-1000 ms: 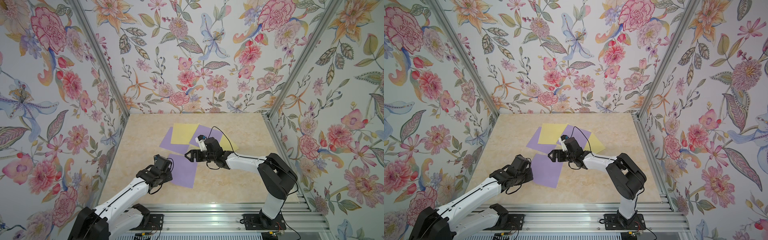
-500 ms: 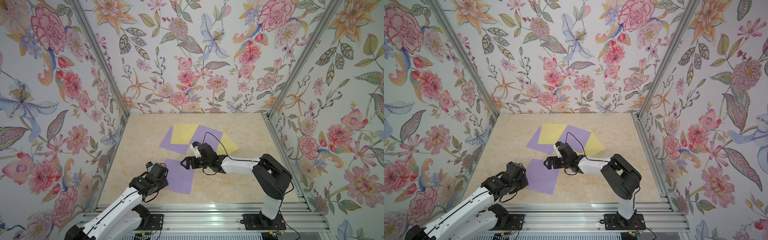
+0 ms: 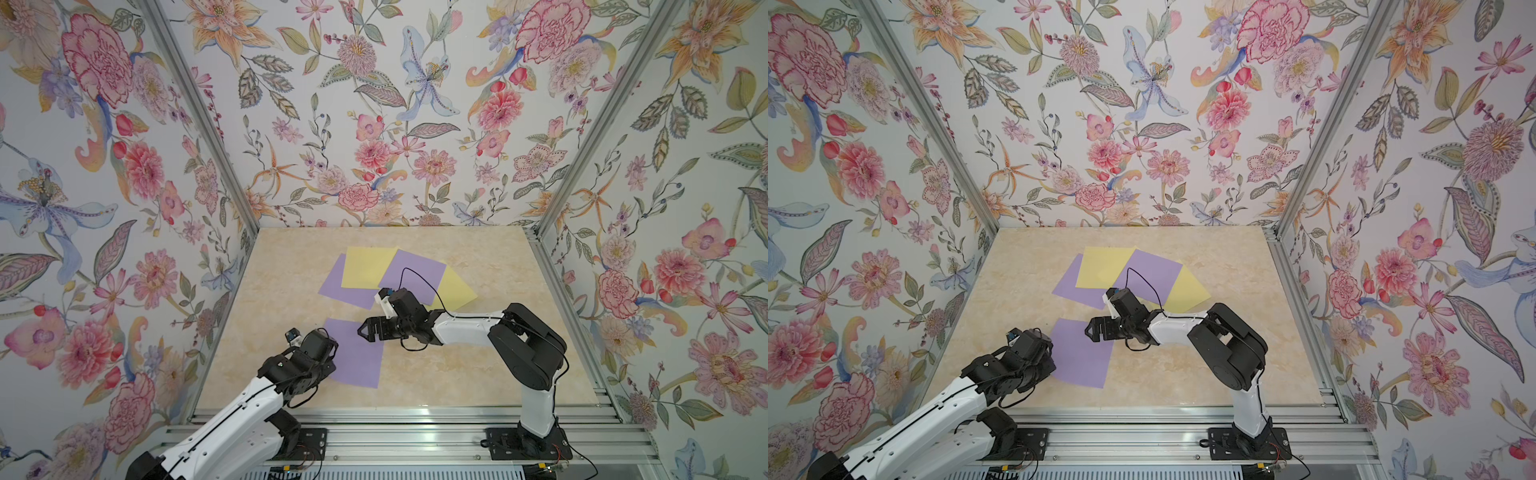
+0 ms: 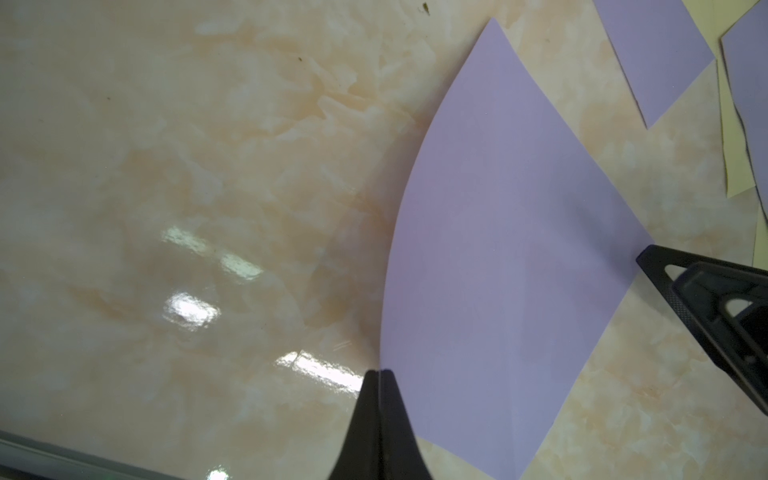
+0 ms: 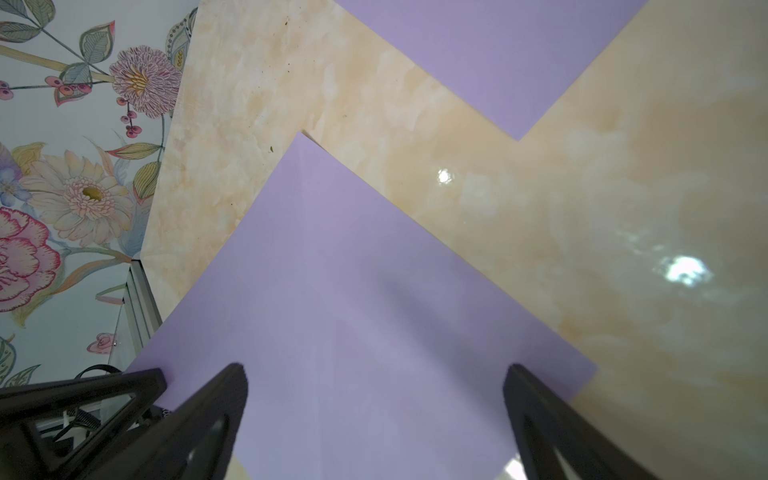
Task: Sort the scattered colored papers by color
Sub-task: Place the colored paper at the center of the board.
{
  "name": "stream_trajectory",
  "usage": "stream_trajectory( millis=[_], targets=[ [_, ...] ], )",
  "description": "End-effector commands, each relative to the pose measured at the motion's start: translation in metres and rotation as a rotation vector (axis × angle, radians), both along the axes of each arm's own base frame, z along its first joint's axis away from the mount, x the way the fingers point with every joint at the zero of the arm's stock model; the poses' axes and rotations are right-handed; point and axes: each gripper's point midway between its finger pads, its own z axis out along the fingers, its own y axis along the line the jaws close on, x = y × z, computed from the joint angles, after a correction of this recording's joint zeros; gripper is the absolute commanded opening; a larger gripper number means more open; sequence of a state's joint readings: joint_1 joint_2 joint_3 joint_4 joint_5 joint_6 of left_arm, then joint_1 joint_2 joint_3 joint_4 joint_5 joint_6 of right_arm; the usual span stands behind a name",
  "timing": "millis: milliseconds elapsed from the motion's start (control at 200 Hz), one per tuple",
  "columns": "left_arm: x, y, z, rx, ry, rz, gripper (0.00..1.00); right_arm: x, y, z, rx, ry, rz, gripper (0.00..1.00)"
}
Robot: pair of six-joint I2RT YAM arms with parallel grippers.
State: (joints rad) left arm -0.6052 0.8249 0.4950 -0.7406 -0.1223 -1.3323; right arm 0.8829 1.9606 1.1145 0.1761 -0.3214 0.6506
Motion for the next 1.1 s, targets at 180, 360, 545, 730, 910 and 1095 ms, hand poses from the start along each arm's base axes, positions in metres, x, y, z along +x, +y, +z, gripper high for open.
stream_trajectory(
  millis=[180,360,545,730,910,1095],
  targets=[
    [0.001,0.002,0.006,0.027,-0.008,0.029,0.00,-0.005,0.017,-0.013,-0.006,0.016,0.057,1.00],
    [0.004,-0.004,0.012,0.034,-0.014,-0.021,0.00,-0.006,0.014,-0.015,-0.016,0.017,0.051,1.00],
    [-0.001,-0.002,0.023,0.072,0.008,-0.067,0.45,-0.006,0.014,-0.017,-0.019,0.020,0.051,1.00],
    [0.001,0.010,0.059,0.155,-0.019,-0.080,0.48,-0.005,0.016,-0.018,-0.017,0.021,0.052,1.00],
    [0.019,0.009,0.088,0.215,-0.076,-0.102,0.51,-0.004,0.013,-0.015,-0.026,0.014,0.044,1.00],
    [0.072,0.010,0.132,0.368,-0.308,-0.109,0.52,0.005,0.016,0.021,-0.018,-0.052,0.039,1.00]
  ],
)
